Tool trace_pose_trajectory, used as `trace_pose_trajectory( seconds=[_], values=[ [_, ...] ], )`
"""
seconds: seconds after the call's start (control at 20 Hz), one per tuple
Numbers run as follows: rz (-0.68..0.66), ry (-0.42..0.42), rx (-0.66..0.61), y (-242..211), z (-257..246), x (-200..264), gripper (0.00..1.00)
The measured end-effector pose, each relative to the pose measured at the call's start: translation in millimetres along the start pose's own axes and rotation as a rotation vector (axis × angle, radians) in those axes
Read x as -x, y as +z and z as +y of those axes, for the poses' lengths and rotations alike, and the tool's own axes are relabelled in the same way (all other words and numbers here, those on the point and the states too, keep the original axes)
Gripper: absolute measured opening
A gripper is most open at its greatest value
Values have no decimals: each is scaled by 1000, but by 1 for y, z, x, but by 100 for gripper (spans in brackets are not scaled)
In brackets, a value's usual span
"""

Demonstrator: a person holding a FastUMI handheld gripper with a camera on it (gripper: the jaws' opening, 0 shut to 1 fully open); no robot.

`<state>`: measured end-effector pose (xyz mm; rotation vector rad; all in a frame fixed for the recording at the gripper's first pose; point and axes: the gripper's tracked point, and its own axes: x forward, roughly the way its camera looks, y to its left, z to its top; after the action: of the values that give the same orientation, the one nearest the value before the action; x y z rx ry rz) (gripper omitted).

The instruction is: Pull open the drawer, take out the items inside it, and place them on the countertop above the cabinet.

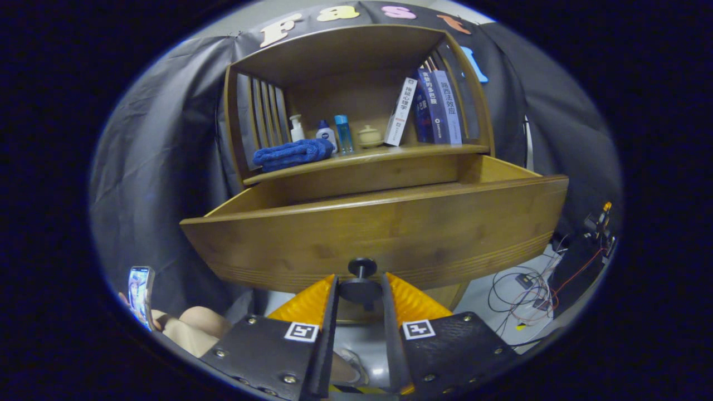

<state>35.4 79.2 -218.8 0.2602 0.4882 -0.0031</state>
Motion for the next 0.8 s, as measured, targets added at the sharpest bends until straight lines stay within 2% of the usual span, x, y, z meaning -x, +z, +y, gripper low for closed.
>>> trace_pose_trajectory(
  seconds=[0.2,0.3,0.45,0.65,0.8],
  values=[
    [-58,-26,23,26,-5,25,40],
    [-119,-33,37,55,-6,31,40],
    [-212,11,49,112,8,31,40],
    [-295,73,91,174,28,8,40],
    [-262,91,131,193,34,-27,40]
  ],
)
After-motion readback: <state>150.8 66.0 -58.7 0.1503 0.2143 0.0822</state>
